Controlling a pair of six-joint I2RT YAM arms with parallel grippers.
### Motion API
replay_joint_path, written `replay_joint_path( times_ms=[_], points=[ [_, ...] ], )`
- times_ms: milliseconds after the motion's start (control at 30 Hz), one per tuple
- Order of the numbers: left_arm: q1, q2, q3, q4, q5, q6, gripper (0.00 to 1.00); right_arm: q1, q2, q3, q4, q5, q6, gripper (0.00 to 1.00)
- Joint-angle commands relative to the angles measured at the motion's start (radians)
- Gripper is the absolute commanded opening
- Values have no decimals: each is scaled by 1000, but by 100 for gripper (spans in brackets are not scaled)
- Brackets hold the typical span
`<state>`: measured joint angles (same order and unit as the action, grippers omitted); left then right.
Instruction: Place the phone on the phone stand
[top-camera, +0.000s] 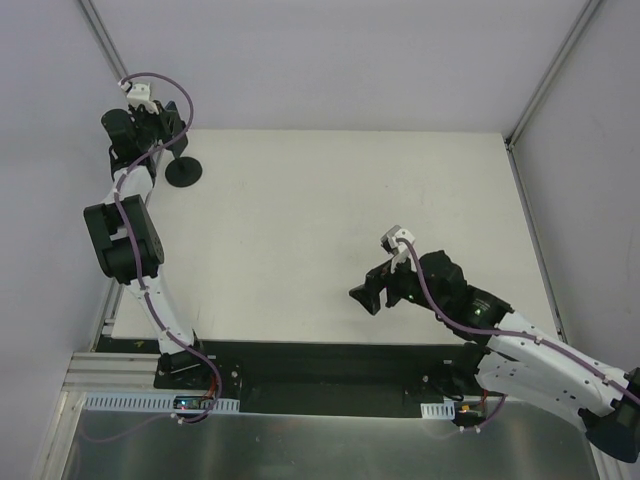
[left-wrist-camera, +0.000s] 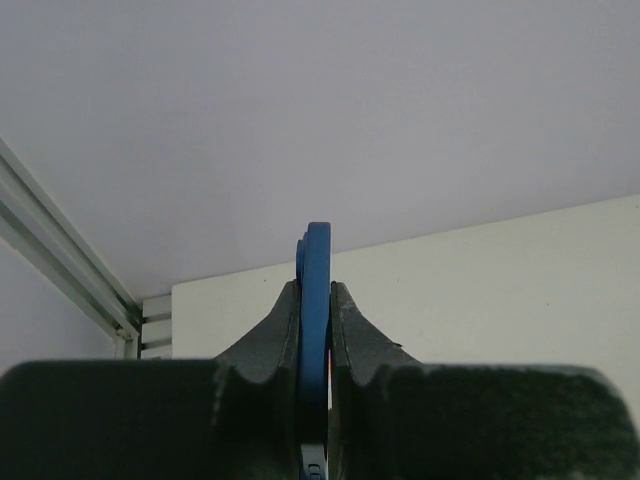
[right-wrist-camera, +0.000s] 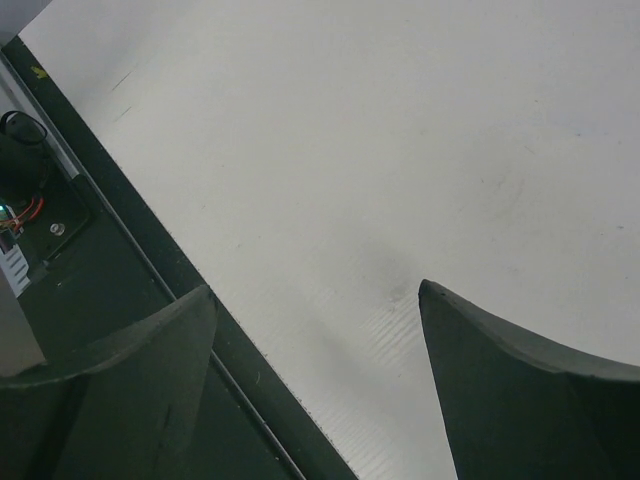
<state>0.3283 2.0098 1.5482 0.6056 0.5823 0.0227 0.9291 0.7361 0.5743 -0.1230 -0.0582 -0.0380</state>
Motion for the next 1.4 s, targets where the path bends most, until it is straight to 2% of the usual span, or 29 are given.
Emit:
replay_joint_path(
  times_ms=[0,133,433,633,667,700,833,867,900,1000,1067,1133,1167,1200,1233,1267,1300,1367],
  points=[
    [11,26,81,201,37,-64,0,-52,2,52,43,-48,3,83],
    [20,50,85,220,31,-78,0,-91,11,39,48,-81,23,83],
    [15,49,69,188,-137,-98,0,-121,14,29,80,-89,61,84],
    [9,56,90,143,-127,-87,0,-124,9,24,80,-92,73,84],
    [11,53,87,143,-128,-98,3,-124,9,21,82,-91,72,84],
    [9,46,82,145,-125,-119,26,-124,9,16,83,-89,73,84],
    [11,7,66,148,-130,-197,65,-130,26,24,72,-72,95,86],
    [11,-8,43,152,-139,-211,94,-131,28,25,69,-74,107,88],
    [12,-46,27,163,-144,-242,99,-133,31,30,65,-75,116,89],
    [12,-155,-55,171,-139,-280,99,-138,29,41,22,-48,157,93],
    [14,-228,-139,131,-208,-322,99,-139,32,76,-50,45,181,95],
    [28,-362,-203,15,-280,-372,99,-141,36,108,-196,206,204,96],
    [37,-405,-247,-36,-298,-457,99,-141,17,133,-239,260,210,100],
    [64,-492,-267,-105,-288,-507,99,-142,3,142,-324,311,208,97],
    [74,-534,-287,-210,-264,-555,99,-150,-7,157,-372,412,208,96],
    [78,-572,-336,-228,-224,-610,97,-154,-32,200,-421,457,202,96],
    [78,-648,-361,-227,-97,-622,95,-156,-43,225,-508,492,188,96],
    [65,-716,-410,-227,8,-694,91,-158,-93,278,-584,573,132,96]
  ],
)
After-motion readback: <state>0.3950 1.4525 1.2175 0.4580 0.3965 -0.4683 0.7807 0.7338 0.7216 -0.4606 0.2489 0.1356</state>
